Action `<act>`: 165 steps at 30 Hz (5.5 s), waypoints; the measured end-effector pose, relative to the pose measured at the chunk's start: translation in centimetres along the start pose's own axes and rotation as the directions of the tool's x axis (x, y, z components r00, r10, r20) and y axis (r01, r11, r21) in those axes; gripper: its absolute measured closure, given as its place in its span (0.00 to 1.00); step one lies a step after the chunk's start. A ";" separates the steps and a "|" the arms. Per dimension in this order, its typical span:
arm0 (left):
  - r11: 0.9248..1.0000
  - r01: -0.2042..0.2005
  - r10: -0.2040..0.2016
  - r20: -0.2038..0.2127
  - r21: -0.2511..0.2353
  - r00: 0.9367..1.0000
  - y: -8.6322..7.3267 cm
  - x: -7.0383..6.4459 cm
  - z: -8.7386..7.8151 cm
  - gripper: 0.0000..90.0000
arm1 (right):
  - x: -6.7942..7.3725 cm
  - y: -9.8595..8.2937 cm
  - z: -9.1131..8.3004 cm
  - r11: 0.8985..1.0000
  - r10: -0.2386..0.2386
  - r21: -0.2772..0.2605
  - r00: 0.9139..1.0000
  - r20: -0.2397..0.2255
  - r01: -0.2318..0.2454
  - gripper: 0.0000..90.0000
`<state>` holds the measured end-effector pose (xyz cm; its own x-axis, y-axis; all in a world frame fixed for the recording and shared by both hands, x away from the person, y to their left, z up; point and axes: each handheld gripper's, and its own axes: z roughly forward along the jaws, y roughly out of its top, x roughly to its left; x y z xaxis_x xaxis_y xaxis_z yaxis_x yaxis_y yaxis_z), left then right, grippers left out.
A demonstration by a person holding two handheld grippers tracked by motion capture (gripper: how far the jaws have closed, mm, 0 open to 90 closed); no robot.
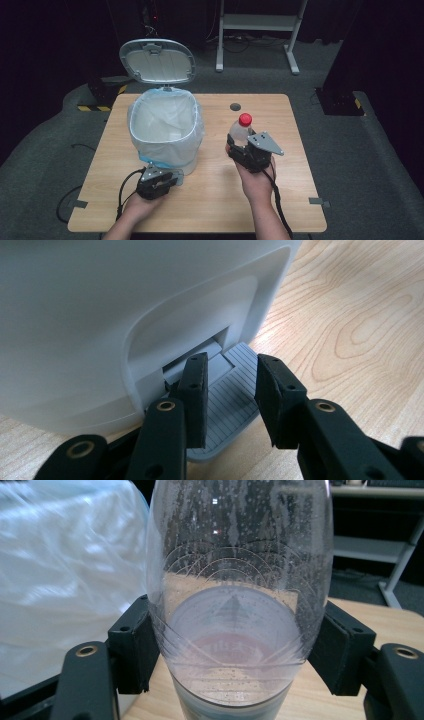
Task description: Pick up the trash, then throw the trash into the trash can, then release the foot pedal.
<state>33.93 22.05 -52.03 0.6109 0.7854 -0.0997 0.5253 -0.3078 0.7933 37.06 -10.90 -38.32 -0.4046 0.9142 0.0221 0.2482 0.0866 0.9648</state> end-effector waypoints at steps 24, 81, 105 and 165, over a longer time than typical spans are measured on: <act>1.000 -0.005 0.005 -0.001 0.001 1.000 0.0 -0.1 0.0 0.73 | 1.9 3.4 -1.9 0.974 0.017 -0.226 1.000 0.016 -0.013 0.33; 1.000 -0.009 0.009 0.008 -0.003 1.000 0.0 0.0 0.0 0.72 | 11.4 11.8 2.5 0.918 -0.027 -0.392 0.975 -0.220 -0.063 0.33; 1.000 -0.025 0.025 0.013 0.000 1.000 0.0 -0.2 0.1 0.73 | 12.3 12.2 4.7 0.970 -0.011 -0.238 0.960 -0.279 -0.058 0.21; 1.000 -0.006 0.006 0.026 -0.003 1.000 0.0 0.1 0.1 0.73 | 3.6 -0.9 0.7 0.999 -0.025 -0.041 0.994 -0.109 0.020 0.26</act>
<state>34.02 22.06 -52.06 0.6290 0.7695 -0.1106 0.5201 -0.3108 0.7956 35.97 -7.42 -39.24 -0.5043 0.8631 0.0268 0.2040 0.0889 0.9749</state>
